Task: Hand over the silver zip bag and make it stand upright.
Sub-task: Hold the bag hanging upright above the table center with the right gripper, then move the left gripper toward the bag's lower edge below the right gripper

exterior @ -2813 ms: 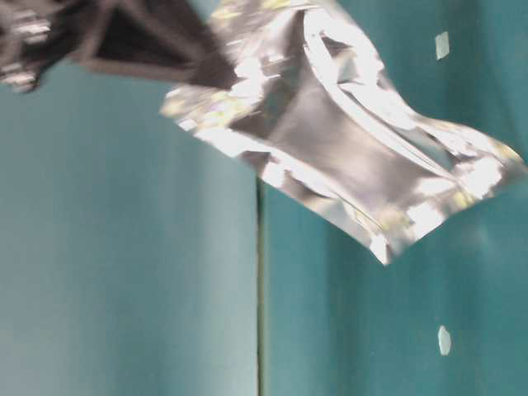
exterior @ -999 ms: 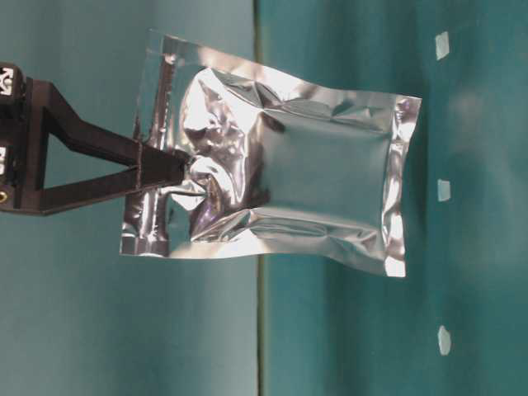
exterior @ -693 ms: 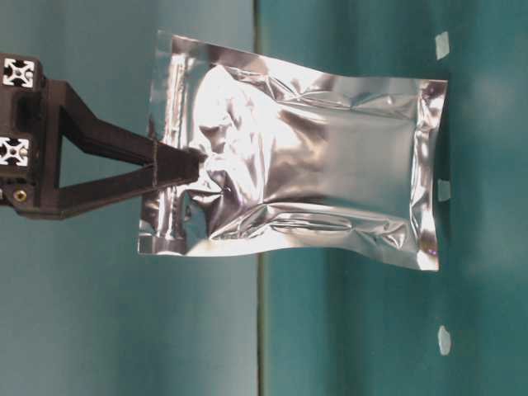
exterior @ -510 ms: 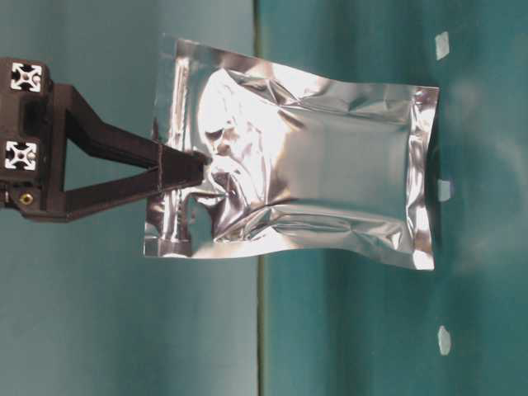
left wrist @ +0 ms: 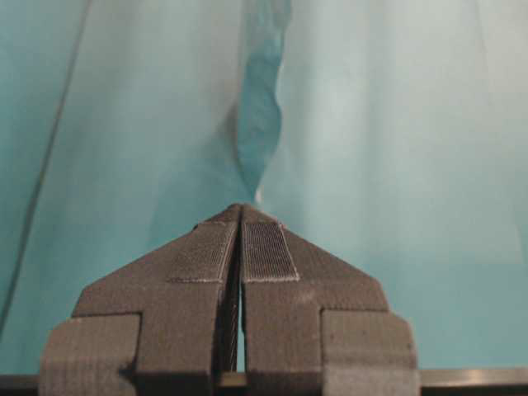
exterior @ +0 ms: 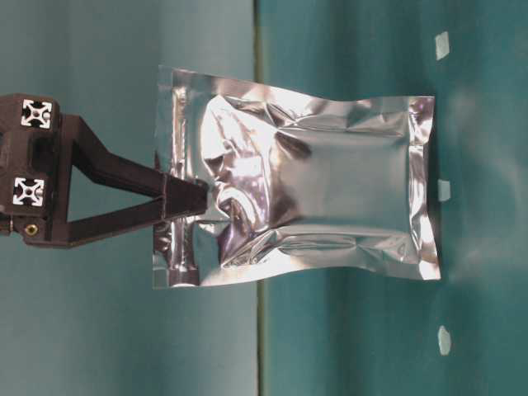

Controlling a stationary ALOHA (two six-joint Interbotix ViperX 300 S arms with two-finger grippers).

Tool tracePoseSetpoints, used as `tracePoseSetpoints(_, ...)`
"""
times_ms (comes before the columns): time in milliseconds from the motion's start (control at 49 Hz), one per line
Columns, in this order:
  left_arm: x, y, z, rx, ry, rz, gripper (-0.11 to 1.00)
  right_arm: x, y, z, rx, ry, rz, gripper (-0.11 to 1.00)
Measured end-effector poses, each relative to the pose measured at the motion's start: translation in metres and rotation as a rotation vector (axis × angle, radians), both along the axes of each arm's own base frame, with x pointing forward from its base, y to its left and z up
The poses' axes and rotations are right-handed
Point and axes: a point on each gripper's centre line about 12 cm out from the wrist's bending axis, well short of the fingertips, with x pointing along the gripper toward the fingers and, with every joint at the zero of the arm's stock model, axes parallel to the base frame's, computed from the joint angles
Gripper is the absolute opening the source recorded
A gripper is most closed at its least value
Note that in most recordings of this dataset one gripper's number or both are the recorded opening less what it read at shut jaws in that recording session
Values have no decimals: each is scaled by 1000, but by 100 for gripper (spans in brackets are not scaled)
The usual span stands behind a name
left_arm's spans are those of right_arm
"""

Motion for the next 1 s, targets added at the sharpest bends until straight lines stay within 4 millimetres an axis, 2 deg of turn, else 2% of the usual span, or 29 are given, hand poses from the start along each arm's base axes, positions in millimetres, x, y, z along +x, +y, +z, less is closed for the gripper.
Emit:
tracePoseSetpoints(122,1,0,-1,-17,-1,6,3,1,0,-1,-2,0,0,7)
tracePoseSetpoints(224,3,0,-3,-33,-1,15,12,1,0,-2,0,2,0,7)
tracePoseSetpoints(306,6,0,-1,-40,-27,18,30,2,0,-3,-2,3,0,7)
tracePoseSetpoints(469,16,-1,-4,-47,-93,14,79,2,-1,-3,0,2,-1,7)
tracePoseSetpoints(571,26,-3,-17,-87,-86,21,97,2,-2,-2,-2,2,-4,7)
tracePoseSetpoints(815,49,-14,-66,-130,-42,1,97,2,-2,-2,-1,-3,-4,7)
tracePoseSetpoints(999,62,-14,-89,-135,-101,-3,97,4,-2,-3,-1,-11,-4,7)
